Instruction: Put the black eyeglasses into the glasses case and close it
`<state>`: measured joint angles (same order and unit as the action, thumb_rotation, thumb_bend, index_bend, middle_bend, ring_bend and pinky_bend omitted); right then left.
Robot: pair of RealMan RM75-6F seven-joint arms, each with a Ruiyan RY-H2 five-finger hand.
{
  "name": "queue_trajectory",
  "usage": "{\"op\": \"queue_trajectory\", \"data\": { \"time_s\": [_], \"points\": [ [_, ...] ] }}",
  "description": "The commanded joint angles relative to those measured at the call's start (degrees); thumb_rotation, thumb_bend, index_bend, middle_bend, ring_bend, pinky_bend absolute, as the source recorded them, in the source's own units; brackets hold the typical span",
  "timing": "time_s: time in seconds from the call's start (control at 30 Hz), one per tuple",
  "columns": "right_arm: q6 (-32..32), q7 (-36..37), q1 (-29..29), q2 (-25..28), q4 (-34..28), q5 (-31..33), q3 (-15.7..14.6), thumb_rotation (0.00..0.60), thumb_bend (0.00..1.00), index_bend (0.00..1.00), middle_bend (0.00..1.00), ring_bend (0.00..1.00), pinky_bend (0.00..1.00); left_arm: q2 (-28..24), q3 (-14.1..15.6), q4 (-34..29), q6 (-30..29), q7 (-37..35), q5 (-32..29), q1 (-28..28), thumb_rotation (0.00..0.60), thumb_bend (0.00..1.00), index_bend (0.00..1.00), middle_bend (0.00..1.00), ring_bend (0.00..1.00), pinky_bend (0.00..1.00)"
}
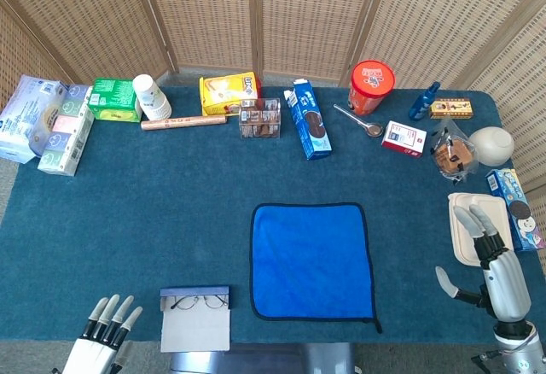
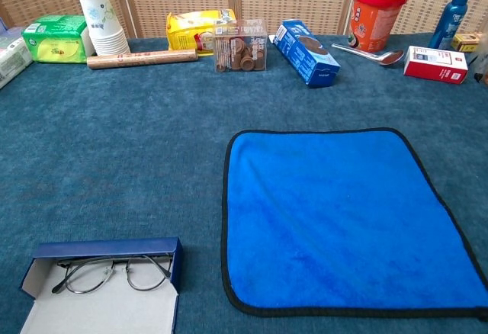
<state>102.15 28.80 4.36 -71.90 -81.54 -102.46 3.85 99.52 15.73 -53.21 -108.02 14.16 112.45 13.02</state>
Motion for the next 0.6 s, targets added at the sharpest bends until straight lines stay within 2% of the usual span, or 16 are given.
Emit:
{"op": "queue_trajectory", "data": {
  "time_s": [0.03, 0.2, 0.43, 0.6],
  "points": [
    [0.88, -0.16, -0.33, 0.25, -0.33, -0.55, -0.53, 0.34, 0.38, 0.06, 0.12, 0.0, 0.16, 0.98, -0.47, 2.22, 1.17, -1.58, -0.59, -0.33, 0.56, 0.39, 0.14, 0.08, 0.0, 0.09],
    [2.38, -0.27, -1.08, 0.68, -0.69, -1.13, -1.37, 0.34, 0.38, 0.06, 0.12, 0.0, 0.16, 2.22, -0.38, 4.35, 2.43, -1.99, -0.06, -1.21, 0.561, 0.39, 0.12, 0.08, 0.0, 0.09],
    [4.63, 0.0, -2.65, 1.05, -0.17, -1.12, -2.43, 0.342, 0.38, 0.06, 0.12, 0.0, 0.16, 3.43, 0.25, 5.74, 3.35, -1.86, 2.38, -3.62, 0.599, 0.3, 0.11, 0.07, 0.0, 0.06],
    [5.82, 0.58, -3.57, 1.33, 0.44, -0.76, -2.83, 0.341, 0.38, 0.06, 0.12, 0.0, 0.16, 3.13, 0.85, 7.29, 2.72, -1.42, 4.39, -5.16, 0.6, 0.28, 0.09, 0.06, 0.0, 0.06]
  ]
}}
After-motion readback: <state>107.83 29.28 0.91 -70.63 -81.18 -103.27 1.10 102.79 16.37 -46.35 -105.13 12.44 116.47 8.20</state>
